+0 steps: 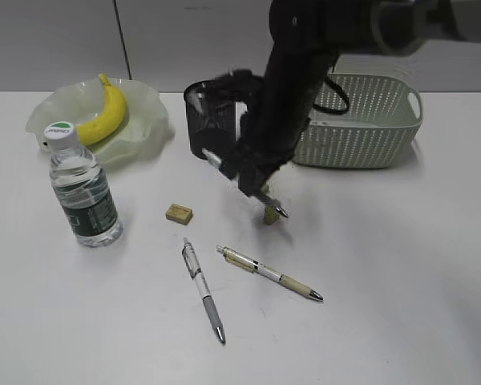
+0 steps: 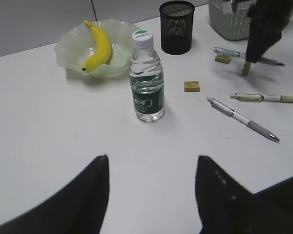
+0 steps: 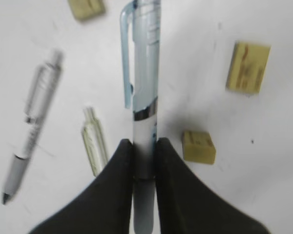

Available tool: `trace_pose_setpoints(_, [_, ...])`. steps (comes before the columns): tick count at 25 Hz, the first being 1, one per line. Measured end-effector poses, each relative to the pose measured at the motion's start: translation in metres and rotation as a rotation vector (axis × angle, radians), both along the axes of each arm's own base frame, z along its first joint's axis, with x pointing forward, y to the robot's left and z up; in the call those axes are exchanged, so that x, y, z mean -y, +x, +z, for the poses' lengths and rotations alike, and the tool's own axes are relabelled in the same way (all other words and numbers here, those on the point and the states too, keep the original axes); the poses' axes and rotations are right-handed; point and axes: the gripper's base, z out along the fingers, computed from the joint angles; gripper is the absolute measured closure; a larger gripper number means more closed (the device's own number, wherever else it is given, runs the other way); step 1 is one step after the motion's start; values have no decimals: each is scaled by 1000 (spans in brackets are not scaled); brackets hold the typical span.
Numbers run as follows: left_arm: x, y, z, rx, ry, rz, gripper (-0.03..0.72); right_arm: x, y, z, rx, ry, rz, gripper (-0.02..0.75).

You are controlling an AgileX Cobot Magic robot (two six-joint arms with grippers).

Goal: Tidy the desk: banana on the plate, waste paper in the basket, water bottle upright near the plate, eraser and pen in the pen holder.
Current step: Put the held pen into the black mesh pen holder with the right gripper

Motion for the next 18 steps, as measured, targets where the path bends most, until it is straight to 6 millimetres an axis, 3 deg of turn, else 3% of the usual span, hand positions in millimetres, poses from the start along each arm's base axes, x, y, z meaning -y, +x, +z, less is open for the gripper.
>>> trace_pose_setpoints(5, [0, 0, 0, 0, 0, 0, 268, -18, 19, 58, 199, 214, -44, 630])
trace_pose_setpoints(10, [0, 0, 0, 0, 0, 0, 268, -27, 43, 80, 474, 388, -130, 630])
trace_pose_setpoints(14, [0, 0, 0, 0, -1, 0, 268, -33, 63, 78, 666, 503, -207, 630])
trace_pose_setpoints(18, [0, 0, 0, 0, -1, 0, 268, -39, 81, 50, 773, 550, -260, 630])
